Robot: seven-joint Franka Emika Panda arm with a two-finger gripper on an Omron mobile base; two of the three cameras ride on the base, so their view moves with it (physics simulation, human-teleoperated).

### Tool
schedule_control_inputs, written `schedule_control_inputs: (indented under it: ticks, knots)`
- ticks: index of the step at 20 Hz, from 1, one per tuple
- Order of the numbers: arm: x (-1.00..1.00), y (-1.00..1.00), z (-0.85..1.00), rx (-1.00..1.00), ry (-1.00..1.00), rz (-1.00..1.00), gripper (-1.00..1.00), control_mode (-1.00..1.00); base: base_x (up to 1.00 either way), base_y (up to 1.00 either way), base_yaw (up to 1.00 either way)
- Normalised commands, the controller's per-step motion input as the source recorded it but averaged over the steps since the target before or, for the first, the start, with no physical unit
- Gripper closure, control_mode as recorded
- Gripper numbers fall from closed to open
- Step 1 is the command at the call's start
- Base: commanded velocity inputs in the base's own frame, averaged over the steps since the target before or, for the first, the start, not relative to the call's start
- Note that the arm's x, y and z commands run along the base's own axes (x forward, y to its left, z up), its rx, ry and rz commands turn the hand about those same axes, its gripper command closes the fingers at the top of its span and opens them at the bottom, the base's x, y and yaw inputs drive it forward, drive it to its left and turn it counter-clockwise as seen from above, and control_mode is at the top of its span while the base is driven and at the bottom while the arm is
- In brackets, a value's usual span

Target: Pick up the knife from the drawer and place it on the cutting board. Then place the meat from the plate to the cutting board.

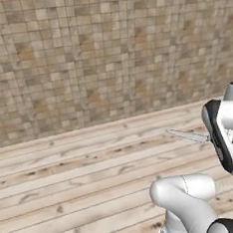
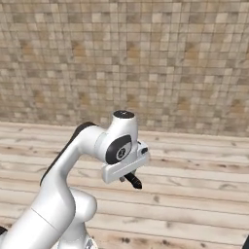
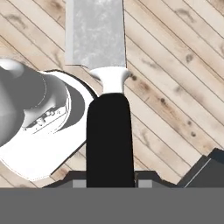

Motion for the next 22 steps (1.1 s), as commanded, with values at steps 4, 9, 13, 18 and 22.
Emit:
schedule_control_inputs:
  ticks: [4,9,13,18,22]
  knots:
    - [0.0,0.0,0.0,0.0,0.0,0.0,1.0,1.0,0.0,0.43,0.52]
    - [0.0,0.0,0.0,0.0,0.0,0.0,1.0,1.0,0.0,0.47,0.5]
    - [0.0,0.0,0.0,0.0,0.0,0.0,1.0,1.0,0.0,0.46,0.5]
    - [0.0,0.0,0.0,0.0,0.0,0.0,1.0,1.0,0.0,0.45,0.5]
    - [0.0,0.0,0.0,0.0,0.0,0.0,1.0,1.0,0.04,0.44,0.5]
